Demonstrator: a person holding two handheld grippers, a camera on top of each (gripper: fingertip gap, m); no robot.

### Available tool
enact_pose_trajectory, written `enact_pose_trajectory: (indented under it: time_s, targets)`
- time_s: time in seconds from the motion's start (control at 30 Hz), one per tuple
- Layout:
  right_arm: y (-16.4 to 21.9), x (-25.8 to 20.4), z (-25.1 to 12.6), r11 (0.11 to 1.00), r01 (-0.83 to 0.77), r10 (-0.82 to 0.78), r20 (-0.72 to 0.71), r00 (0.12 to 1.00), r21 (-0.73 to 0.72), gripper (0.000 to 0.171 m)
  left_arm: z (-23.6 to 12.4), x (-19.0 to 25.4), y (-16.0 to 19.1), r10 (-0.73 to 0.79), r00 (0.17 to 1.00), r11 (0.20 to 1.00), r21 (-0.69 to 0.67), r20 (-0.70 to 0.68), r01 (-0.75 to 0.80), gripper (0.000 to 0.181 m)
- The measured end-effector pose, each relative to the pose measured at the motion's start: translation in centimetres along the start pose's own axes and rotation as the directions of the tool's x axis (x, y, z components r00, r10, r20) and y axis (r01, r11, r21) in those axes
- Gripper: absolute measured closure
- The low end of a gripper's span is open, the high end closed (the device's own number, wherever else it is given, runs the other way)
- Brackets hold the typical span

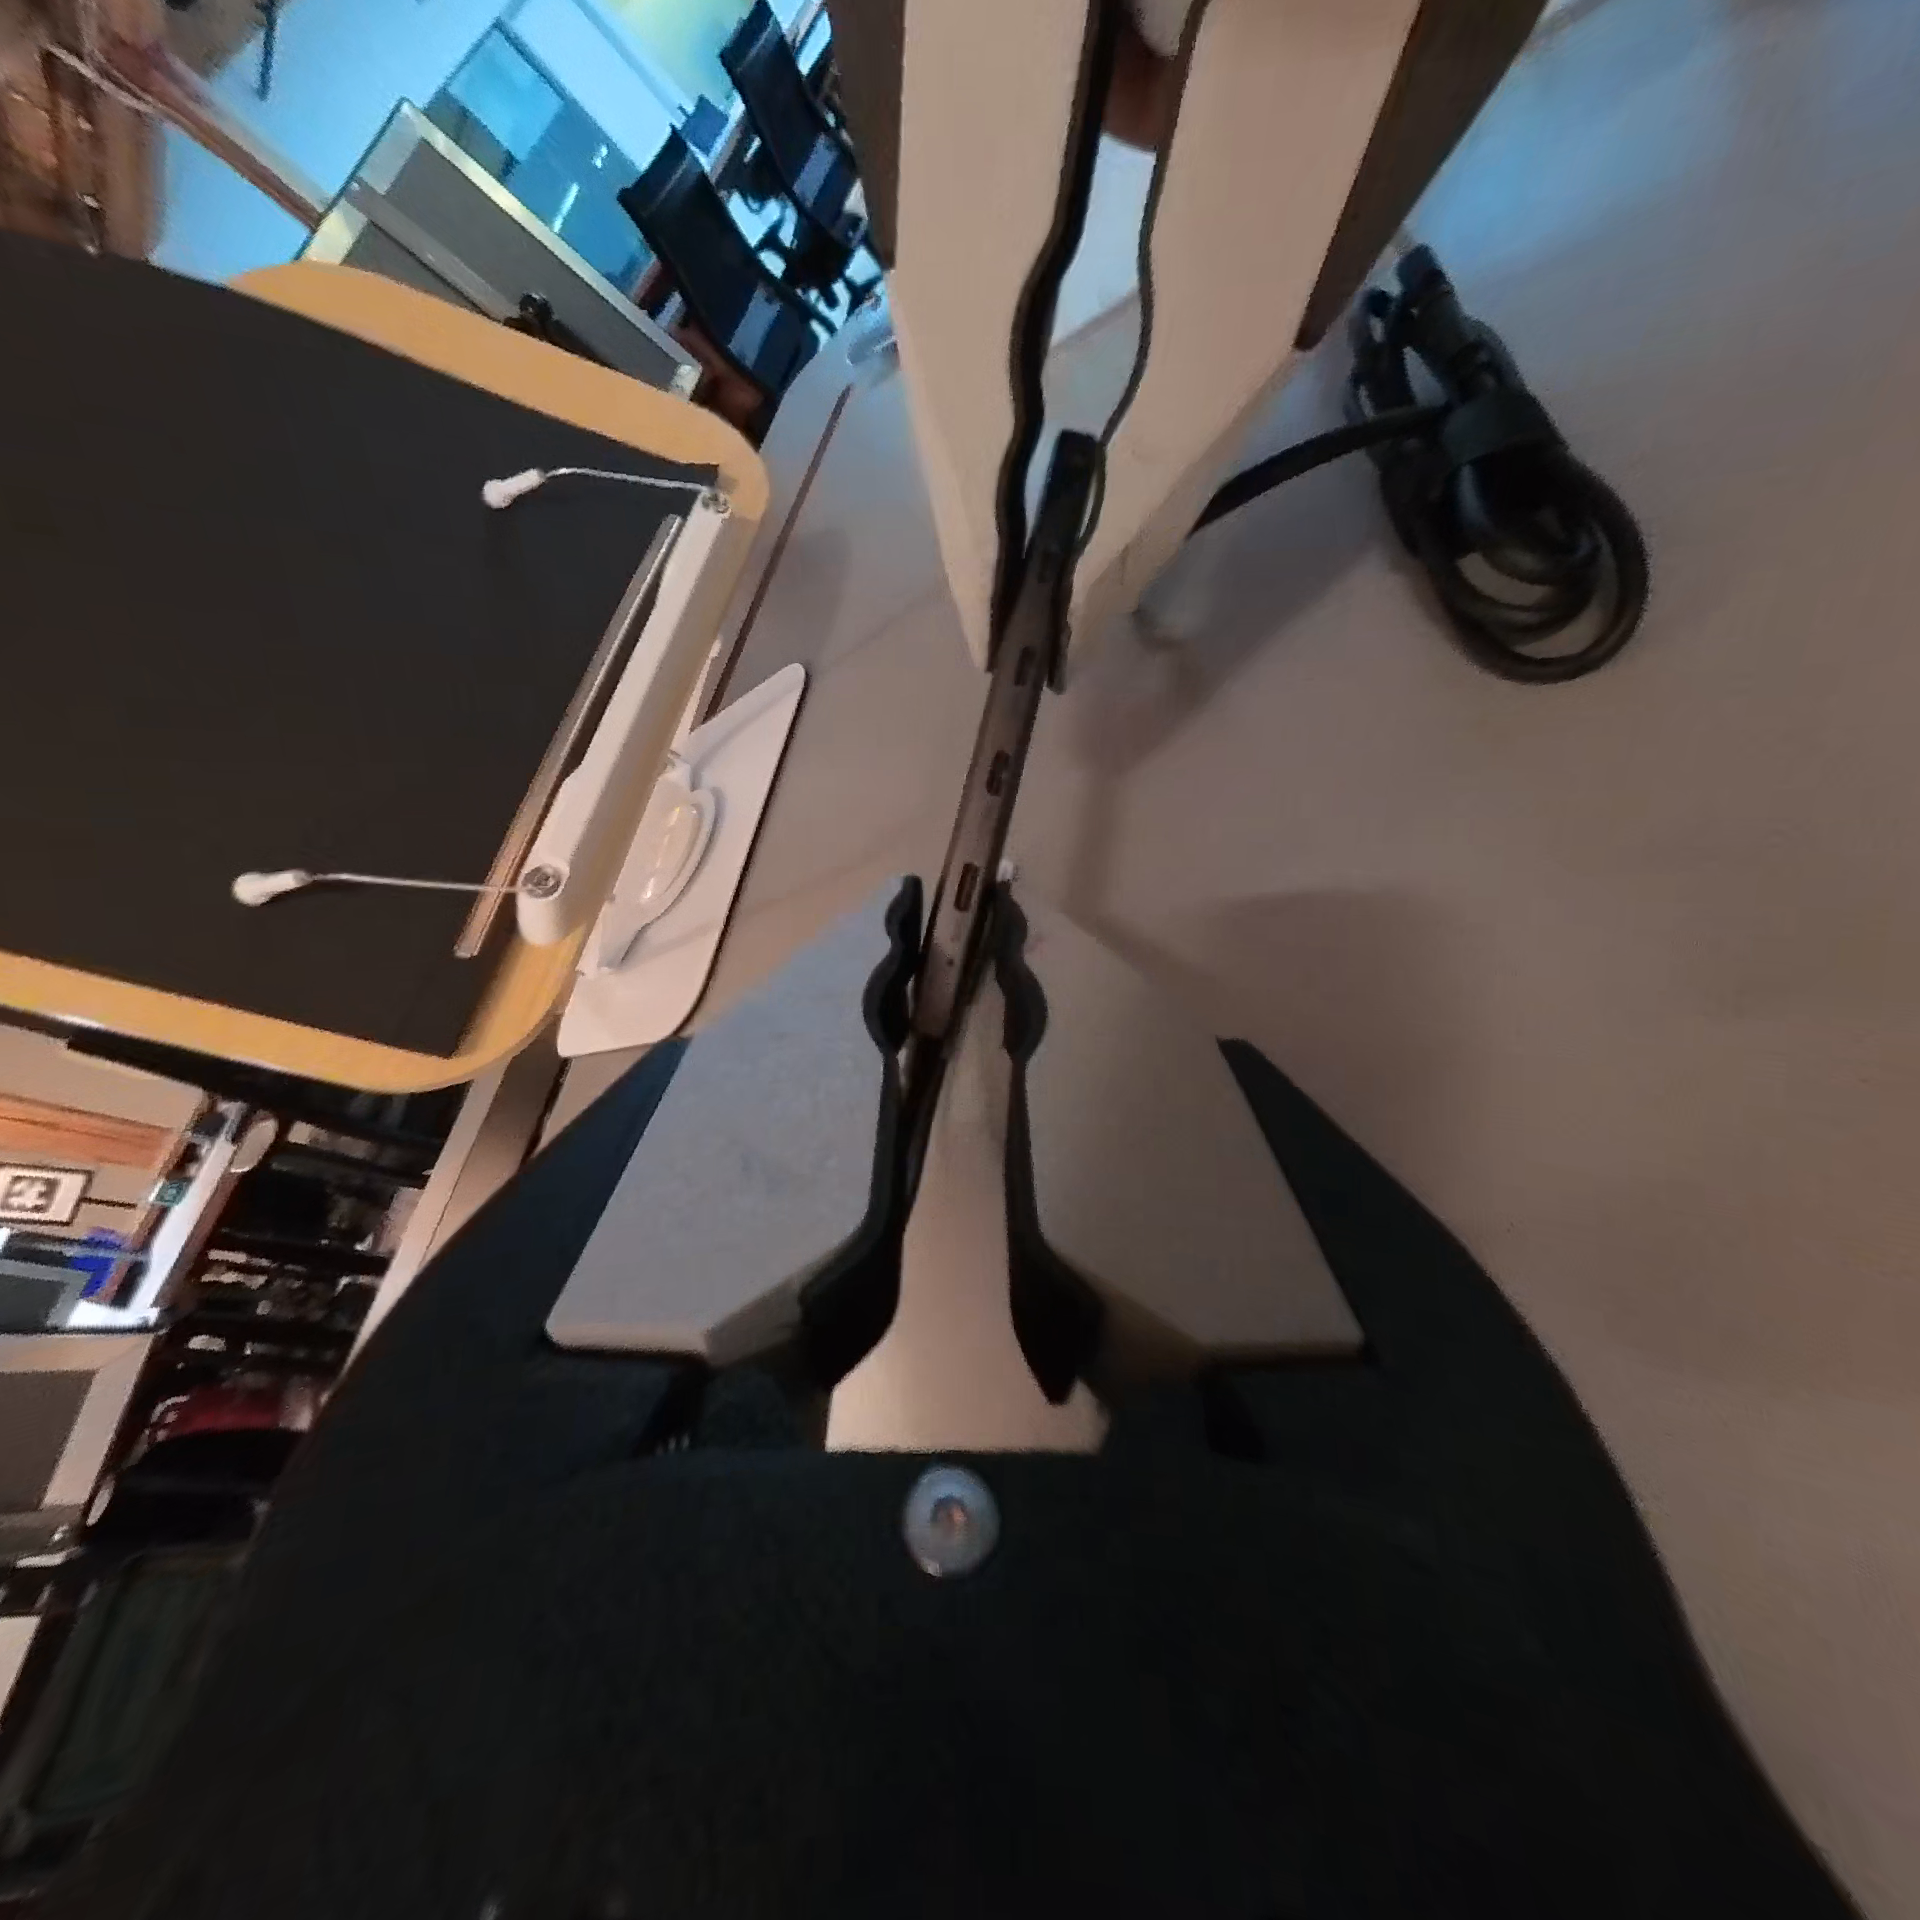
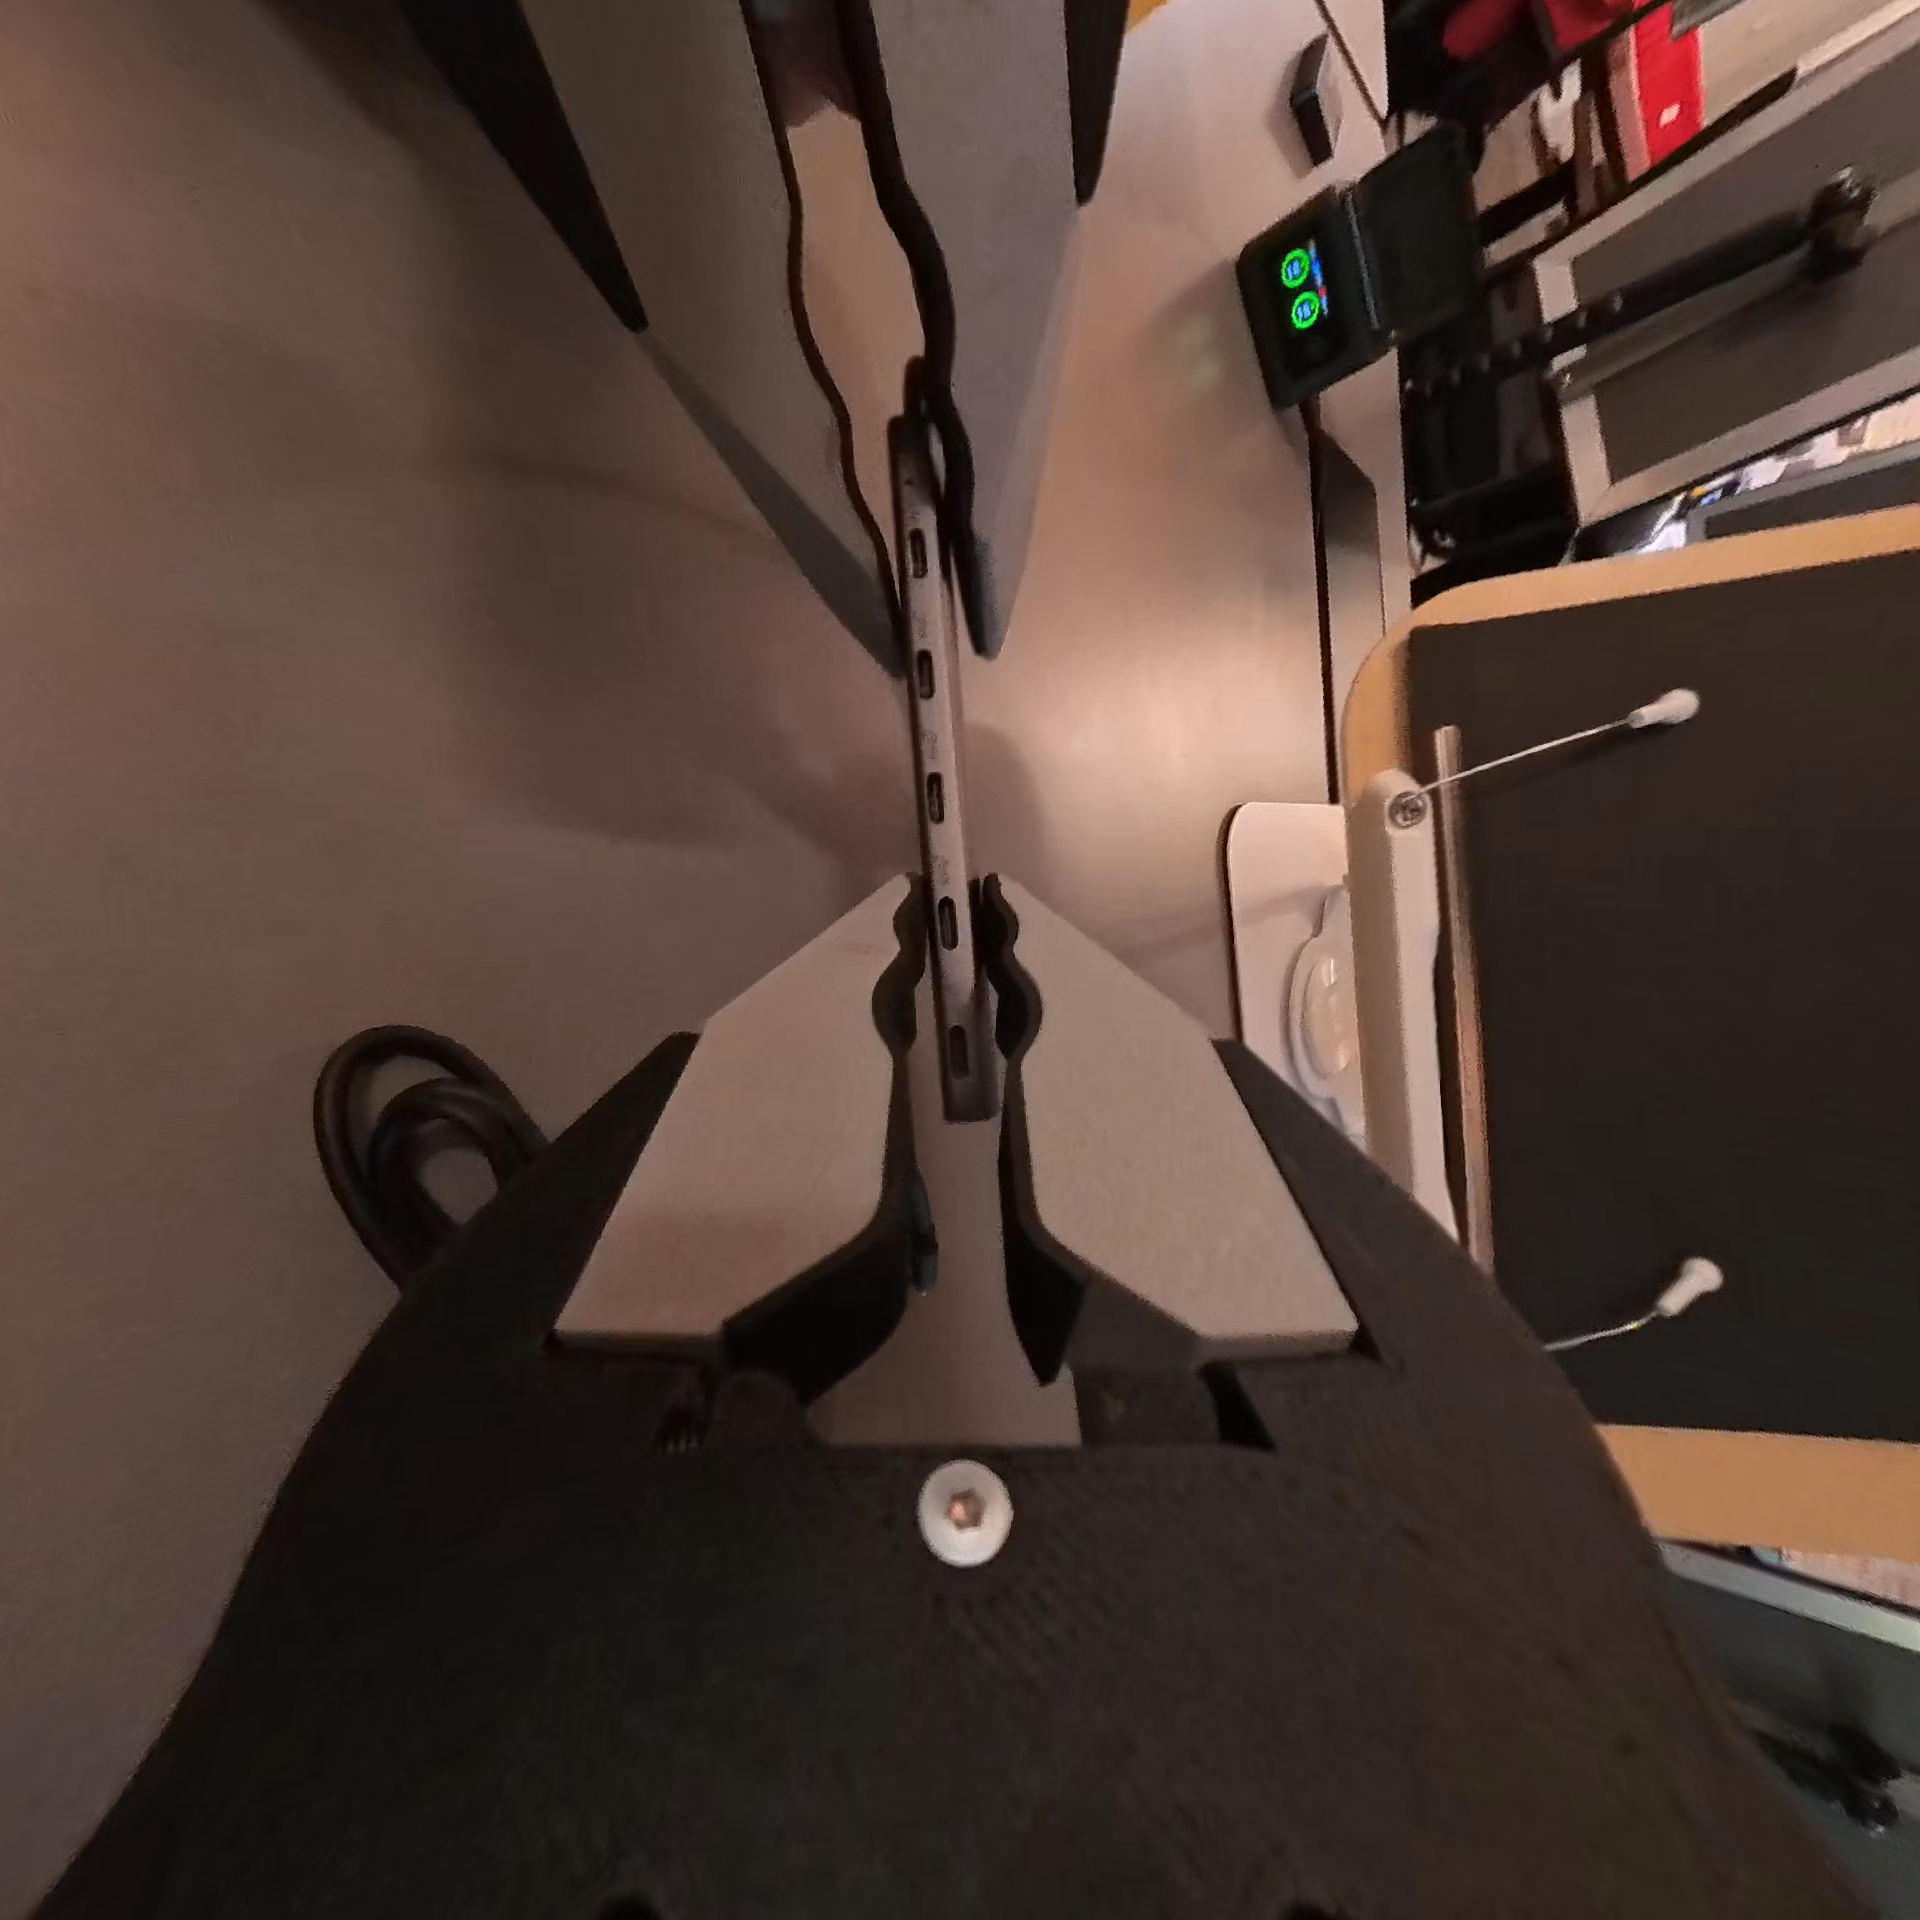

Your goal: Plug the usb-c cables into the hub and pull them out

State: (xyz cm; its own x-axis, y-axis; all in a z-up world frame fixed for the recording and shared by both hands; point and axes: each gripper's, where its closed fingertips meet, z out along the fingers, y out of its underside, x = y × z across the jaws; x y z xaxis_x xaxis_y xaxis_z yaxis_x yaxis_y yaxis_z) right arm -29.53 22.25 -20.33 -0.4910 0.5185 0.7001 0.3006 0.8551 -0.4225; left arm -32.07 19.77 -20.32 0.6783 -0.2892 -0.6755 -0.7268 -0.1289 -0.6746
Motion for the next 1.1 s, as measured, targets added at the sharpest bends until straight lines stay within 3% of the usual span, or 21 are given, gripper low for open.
enact_pose_trajectory:
  time_s: [0.03,0.33,0.47,0.57,0.7,0.8,1.0,1.03,1.1]
  targets:
    - [0.0,-0.1,0.0,1.0,0.01,-0.01,-0.002,1.0,0.012,0.163,0.1,0.3,-0.1,0.003,1.0,1.0,0.003,-0.012,-0.003,0.172]
    - [-0.5,0.2,-0.3,0.982,-0.125,0.12,0.049,0.992,0.14,0.159,0.5,1.0,-1.6,0.037,0.999,0.999,0.03,-0.014,-0.036,0.175]
    - [0.7,2.2,-0.6,0.926,-0.371,0.369,0.039,0.929,0.07,0.131,1.7,-0.3,-0.8,0.064,0.994,0.995,-0.084,0.092,-0.056,0.174]
    - [2.3,4.0,-2.5,0.803,-0.596,0.596,-0.032,0.803,0.003,0.115,2.5,-1.6,1.5,0.149,0.974,0.964,-0.245,0.173,-0.104,0.174]
    - [2.6,1.5,-4.9,0.512,-0.858,0.858,0.055,0.51,-0.039,0.095,2.6,-2.0,3.0,0.135,0.973,0.951,-0.3,0.189,-0.074,0.174]
    - [3.3,-0.9,-5.6,0.46,-0.887,0.887,-0.011,0.461,-0.037,0.075,2.3,-2.8,3.1,0.07,0.972,0.961,-0.276,0.223,-0.005,0.174]
    - [3.5,-3.2,-3.0,0.415,-0.909,0.905,-0.081,0.418,-0.046,0.069,1.6,-3.8,3.4,0.018,0.964,0.965,-0.256,0.267,0.053,0.174]
    - [3.6,-3.3,-2.1,0.415,-0.907,0.904,-0.08,0.42,-0.067,0.073,1.6,-3.8,3.5,0.022,0.963,0.964,-0.26,0.269,0.051,0.174]
    - [2.6,-3.8,-0.2,0.441,-0.89,0.896,-0.001,0.444,-0.118,0.106,1.5,-3.9,3.8,0.027,0.962,0.961,-0.271,0.273,0.05,0.174]
